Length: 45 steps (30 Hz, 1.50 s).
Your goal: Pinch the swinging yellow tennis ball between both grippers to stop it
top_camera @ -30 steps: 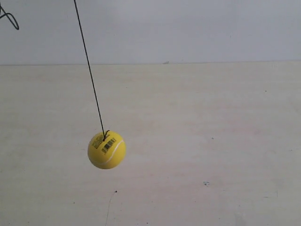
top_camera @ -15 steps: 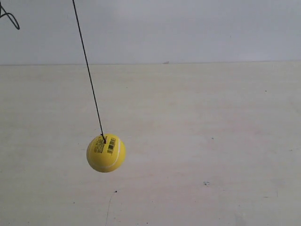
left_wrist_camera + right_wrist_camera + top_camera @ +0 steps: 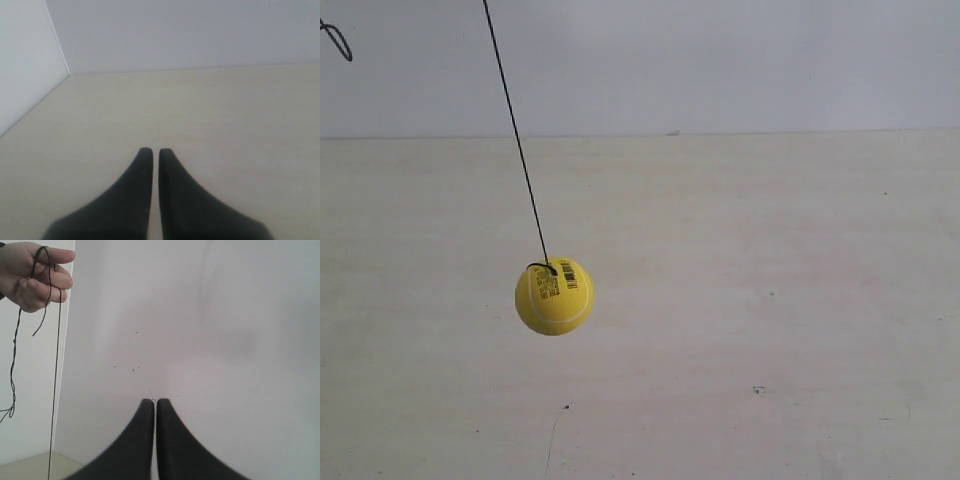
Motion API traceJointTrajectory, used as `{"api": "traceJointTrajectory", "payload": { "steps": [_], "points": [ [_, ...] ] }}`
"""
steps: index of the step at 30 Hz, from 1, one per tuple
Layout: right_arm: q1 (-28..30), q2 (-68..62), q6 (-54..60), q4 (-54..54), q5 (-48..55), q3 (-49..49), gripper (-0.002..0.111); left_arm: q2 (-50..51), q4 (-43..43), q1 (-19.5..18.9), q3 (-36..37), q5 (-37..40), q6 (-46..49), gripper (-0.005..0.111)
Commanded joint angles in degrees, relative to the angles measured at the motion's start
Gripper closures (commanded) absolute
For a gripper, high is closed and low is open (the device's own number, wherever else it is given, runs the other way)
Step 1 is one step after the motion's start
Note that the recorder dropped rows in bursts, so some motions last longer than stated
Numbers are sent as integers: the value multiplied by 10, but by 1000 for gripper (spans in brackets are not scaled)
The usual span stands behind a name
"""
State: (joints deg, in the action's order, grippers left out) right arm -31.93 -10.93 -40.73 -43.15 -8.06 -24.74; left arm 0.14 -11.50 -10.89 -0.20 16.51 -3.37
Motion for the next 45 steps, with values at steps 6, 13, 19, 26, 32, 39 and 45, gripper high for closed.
{"api": "traceJointTrajectory", "payload": {
  "steps": [6,13,19,26,32,39,45],
  "points": [
    [49,42,23,48,36,3,108,-1,-1,1,2,3,2,102],
    [178,109,164,178,39,3,108,-1,-1,1,2,3,2,102],
    [257,109,193,218,49,1,108,-1,-1,1,2,2,2,102],
    [268,109,343,295,126,25,108,-1,-1,1,2,2,2,102],
    [268,109,364,300,130,180,108,-1,-1,1,2,2,2,102],
    [268,109,349,325,238,247,108,-1,-1,1,2,2,2,102],
    [268,109,316,332,265,247,108,-1,-1,1,2,2,2,102]
  ]
}}
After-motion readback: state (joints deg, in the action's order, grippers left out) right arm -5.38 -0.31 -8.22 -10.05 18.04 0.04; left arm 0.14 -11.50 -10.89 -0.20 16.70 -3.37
